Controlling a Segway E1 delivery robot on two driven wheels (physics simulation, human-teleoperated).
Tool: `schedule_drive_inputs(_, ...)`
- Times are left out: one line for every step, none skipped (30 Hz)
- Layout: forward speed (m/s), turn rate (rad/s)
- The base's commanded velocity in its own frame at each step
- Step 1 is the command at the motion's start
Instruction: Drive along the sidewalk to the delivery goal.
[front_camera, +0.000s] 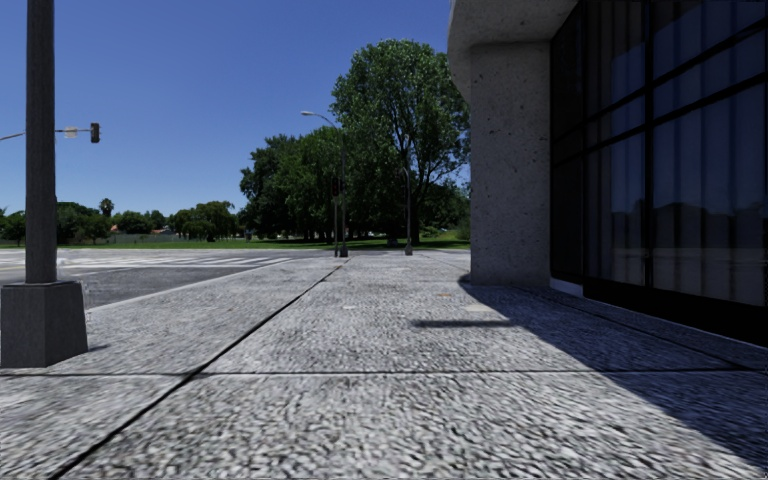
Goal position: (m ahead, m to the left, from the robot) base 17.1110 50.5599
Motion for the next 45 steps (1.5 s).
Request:
schedule_drive_inputs(2.00,0.00)
schedule_drive_inputs(2.00,0.00)
schedule_drive_inputs(2.00,0.00)
schedule_drive_inputs(2.00,0.00)
schedule_drive_inputs(2.00,0.00)
schedule_drive_inputs(2.00,0.00)
schedule_drive_inputs(2.00,0.00)
schedule_drive_inputs(2.00,0.00)
schedule_drive_inputs(2.00,0.00)
schedule_drive_inputs(2.00,0.00)
schedule_drive_inputs(2.00,0.00)
schedule_drive_inputs(2.00,0.00)
schedule_drive_inputs(2.00,0.00)
schedule_drive_inputs(2.00,0.00)
schedule_drive_inputs(2.00,0.00)
schedule_drive_inputs(2.00,0.00)
schedule_drive_inputs(2.00,0.00)
schedule_drive_inputs(2.00,0.00)
schedule_drive_inputs(2.00,0.00)
schedule_drive_inputs(2.00,0.00)
schedule_drive_inputs(2.00,0.00)
schedule_drive_inputs(2.00,0.00)
schedule_drive_inputs(2.00,0.00)
schedule_drive_inputs(2.00,0.00)
schedule_drive_inputs(2.00,0.00)
schedule_drive_inputs(2.00,0.00)
schedule_drive_inputs(2.00,0.00)
schedule_drive_inputs(2.00,0.00)
schedule_drive_inputs(2.00,0.00)
schedule_drive_inputs(2.00,0.00)
schedule_drive_inputs(2.00,0.00)
schedule_drive_inputs(2.00,0.00)
schedule_drive_inputs(2.00,0.00)
schedule_drive_inputs(2.00,0.00)
schedule_drive_inputs(2.00,0.00)
schedule_drive_inputs(2.00,0.00)
schedule_drive_inputs(2.00,0.00)
schedule_drive_inputs(2.00,0.00)
schedule_drive_inputs(2.00,0.00)
schedule_drive_inputs(2.00,0.00)
schedule_drive_inputs(2.00,0.00)
schedule_drive_inputs(2.00,0.00)
schedule_drive_inputs(2.00,0.00)
schedule_drive_inputs(2.00,0.00)
schedule_drive_inputs(2.00,0.00)
